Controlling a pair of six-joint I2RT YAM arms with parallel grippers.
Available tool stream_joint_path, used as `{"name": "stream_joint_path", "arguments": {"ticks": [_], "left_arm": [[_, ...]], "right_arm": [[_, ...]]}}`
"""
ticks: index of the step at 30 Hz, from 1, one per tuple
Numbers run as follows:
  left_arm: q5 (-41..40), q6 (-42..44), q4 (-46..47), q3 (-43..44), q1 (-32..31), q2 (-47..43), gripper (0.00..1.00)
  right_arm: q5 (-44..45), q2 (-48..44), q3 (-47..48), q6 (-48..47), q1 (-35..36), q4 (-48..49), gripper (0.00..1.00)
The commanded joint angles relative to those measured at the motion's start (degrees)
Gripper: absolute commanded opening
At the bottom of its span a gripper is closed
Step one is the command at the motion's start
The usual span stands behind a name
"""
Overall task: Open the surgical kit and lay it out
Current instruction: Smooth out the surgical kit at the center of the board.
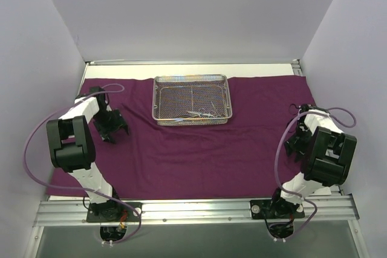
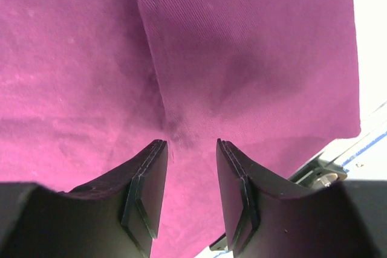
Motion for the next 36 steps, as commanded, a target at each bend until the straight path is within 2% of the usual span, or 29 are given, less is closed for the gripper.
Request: {"name": "stream_joint_path", "arguments": {"ticks": [1,5,7,8,11,17,20,25,29,30,31,33,34,36], "left_arm": [[0.8,-0.1,1.5,1.2,0.3,0.6,0.73],[0.8,-0.1,1.5,1.4,0.3,1.0,0.73],[0.6,0.0,1.5,1.5,0.3,1.2,0.73],[0.6,-0.1,1.4,1.5,0.3,1.3,0.73],[0.7,-0.1,1.6,1.5,0.3,1.4,0.73],[1.0,0.1,1.7,1.6,0.3,1.2,0.73],[1.6,-0.1,2.1,1.4,0.3,1.1,0.73],[2.4,-0.2,2.7,0.9,0.3,0.5,0.73],[3.3,-0.1,3.2,0.1,0.7,-0.1,0.73],[3.3,-0.1,3.2,0.0,1.0,-0.5,0.73],[3.4,0.0,3.3,-0.1,1.0,-0.6,0.73],[3.6,0.0,3.3,-0.4,1.4,-1.2,0.73],[3.7,0.1,3.4,-0.5,1.5,-1.3,0.73],[3.7,0.1,3.4,-1.0,1.7,-1.8,0.73]], "right_arm": [[0.6,1.8,1.3,-0.9,0.0,-0.3,0.38],[0.5,3.8,0.9,-0.5,0.0,0.4,0.34],[0.8,4.2,0.5,-0.2,0.0,0.8,0.24],[1.3,4.4,0.5,0.0,-0.1,0.6,0.13],[3.4,5.3,0.9,0.4,-0.3,-0.3,0.00],[10.5,3.4,5.5,0.3,-2.8,-5.3,0.00],[14.0,0.9,7.2,2.6,-7.9,-8.5,0.00],[25.1,-2.1,9.8,14.3,-17.0,-14.4,0.00],[31.4,-3.4,11.5,14.2,-21.5,-12.6,0.00],[31.8,-3.3,11.7,12.1,-22.1,-9.8,0.10],[31.7,-2.3,12.8,9.4,-22.6,-8.9,0.27],[32.1,-0.4,15.0,5.7,-22.9,-10.3,0.45],[32.1,0.9,16.4,4.5,-22.6,-10.5,0.50],[32.2,1.2,17.6,1.3,-22.0,-11.4,0.69]]}}
